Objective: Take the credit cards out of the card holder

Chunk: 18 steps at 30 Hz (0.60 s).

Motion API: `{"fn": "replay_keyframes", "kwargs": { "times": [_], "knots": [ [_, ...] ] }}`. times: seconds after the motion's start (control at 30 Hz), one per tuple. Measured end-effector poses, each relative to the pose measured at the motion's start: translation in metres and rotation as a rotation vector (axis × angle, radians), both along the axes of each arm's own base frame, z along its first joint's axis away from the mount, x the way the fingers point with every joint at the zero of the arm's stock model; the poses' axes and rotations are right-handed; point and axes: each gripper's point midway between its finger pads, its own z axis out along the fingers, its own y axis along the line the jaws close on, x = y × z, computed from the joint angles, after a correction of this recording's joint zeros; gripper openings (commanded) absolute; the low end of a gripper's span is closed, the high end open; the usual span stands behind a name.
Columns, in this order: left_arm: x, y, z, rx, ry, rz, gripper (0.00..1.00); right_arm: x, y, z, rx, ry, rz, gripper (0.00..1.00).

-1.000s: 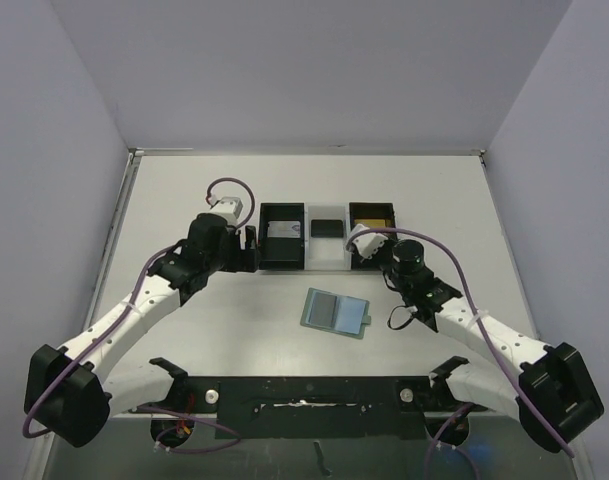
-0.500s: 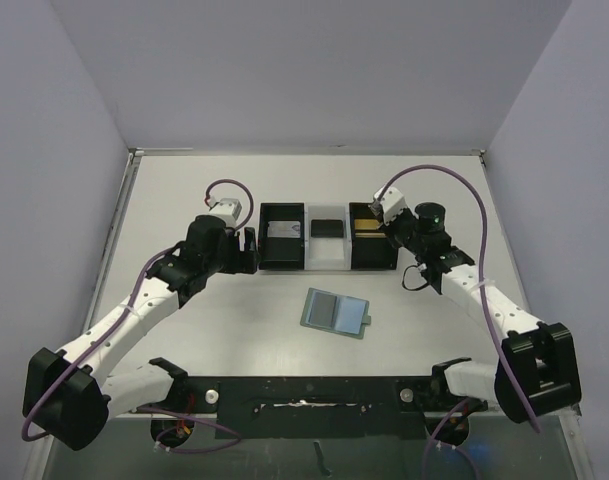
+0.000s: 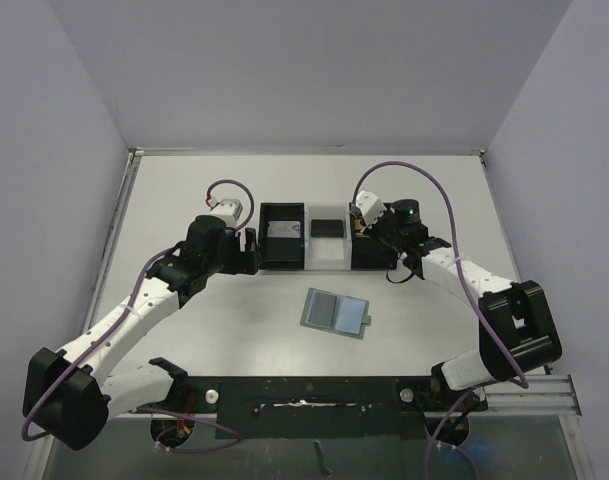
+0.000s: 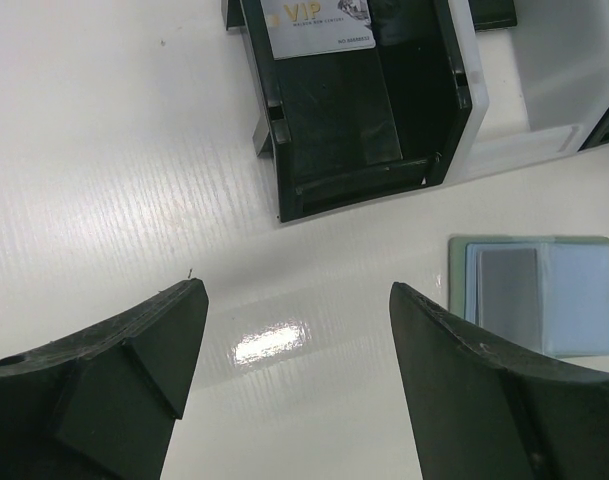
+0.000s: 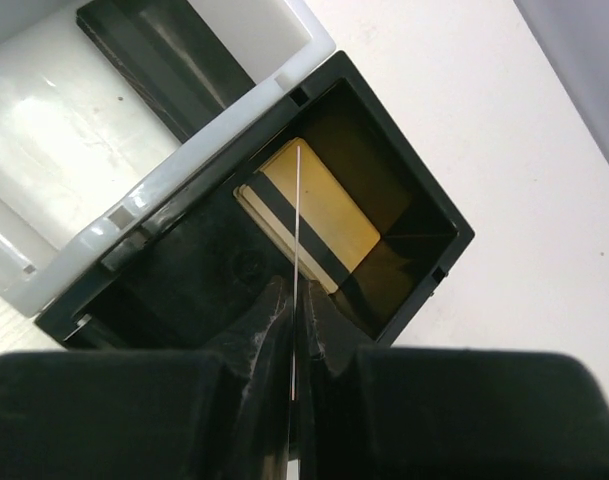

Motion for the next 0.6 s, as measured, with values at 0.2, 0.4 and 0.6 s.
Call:
{"fn": "replay_keyframes", "kwargs": {
  "times": [0.2,0.4,0.6],
  "knots": [
    [-0.001,-0.001,0.000,-0.005,0.003,-0.007,0.73,0.017,-0.003,-0.007,-0.093,-0.019,0.017,0.02],
    [-0.002,-0.003,0.000,-0.009,0.006,-0.014,0.73,0.024,-0.007,-0.029,-0.191,-0.001,0.054,0.02],
    [-0.003,-0.004,-0.002,-0.014,0.010,-0.022,0.73,0.036,-0.003,-0.032,-0.226,-0.008,0.080,0.06]
  ]
}}
